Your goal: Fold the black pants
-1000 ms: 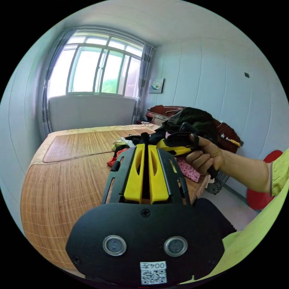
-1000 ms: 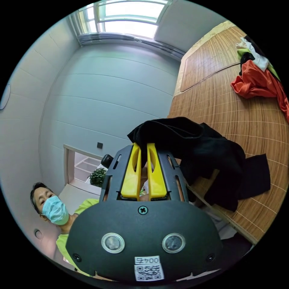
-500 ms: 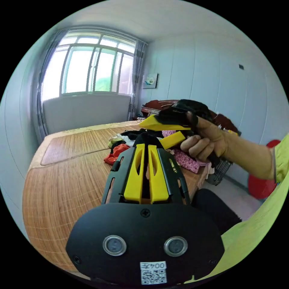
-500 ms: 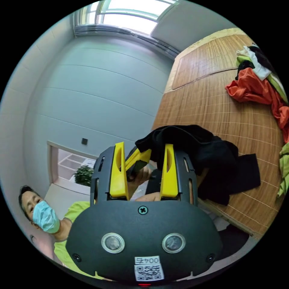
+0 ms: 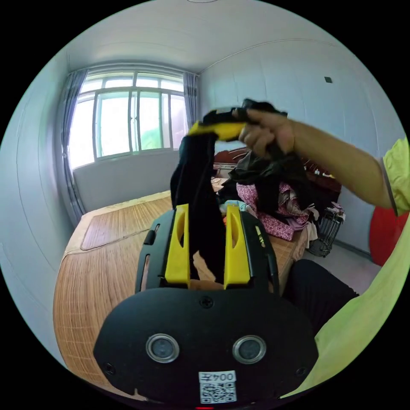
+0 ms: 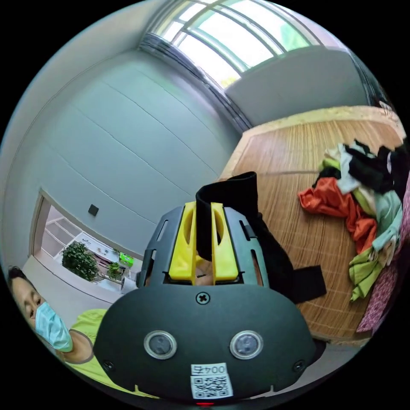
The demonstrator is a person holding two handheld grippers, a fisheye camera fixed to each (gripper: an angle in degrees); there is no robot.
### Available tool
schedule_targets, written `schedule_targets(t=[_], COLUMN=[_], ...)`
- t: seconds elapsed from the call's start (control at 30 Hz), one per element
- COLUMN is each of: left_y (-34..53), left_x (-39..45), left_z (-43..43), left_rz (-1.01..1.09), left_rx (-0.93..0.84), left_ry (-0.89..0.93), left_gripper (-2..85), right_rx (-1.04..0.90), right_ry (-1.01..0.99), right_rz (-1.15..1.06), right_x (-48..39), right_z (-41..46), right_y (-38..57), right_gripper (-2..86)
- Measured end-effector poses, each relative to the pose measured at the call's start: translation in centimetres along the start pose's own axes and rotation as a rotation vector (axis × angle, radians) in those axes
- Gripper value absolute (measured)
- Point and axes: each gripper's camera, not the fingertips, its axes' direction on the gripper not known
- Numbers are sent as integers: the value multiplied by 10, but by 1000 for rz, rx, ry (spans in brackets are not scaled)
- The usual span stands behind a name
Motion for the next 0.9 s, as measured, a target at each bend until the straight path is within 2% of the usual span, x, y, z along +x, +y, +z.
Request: schedule_targets(t=[0.13,0.33,0.57,0.9], left_y=[37,68,90,129], left_x=[-10,-20,7,42], left_z=[-6,-30,-34,-23], left_rz=[-15,-53,28,-66], left_rx=[-53,-14,-28,6], left_ry=[-37,2,33,3], left_gripper=[168,192,201,201], right_rx=[75,163,218,307], right_ry=[6,45,116,153], right_rz=[-146,-296,-349,-376], right_x=[-128,-286,-397,-526], right_z=[-93,-206,-292,-367], right_y=[-83,-168,-237,-303], right_gripper=[62,61,61,59])
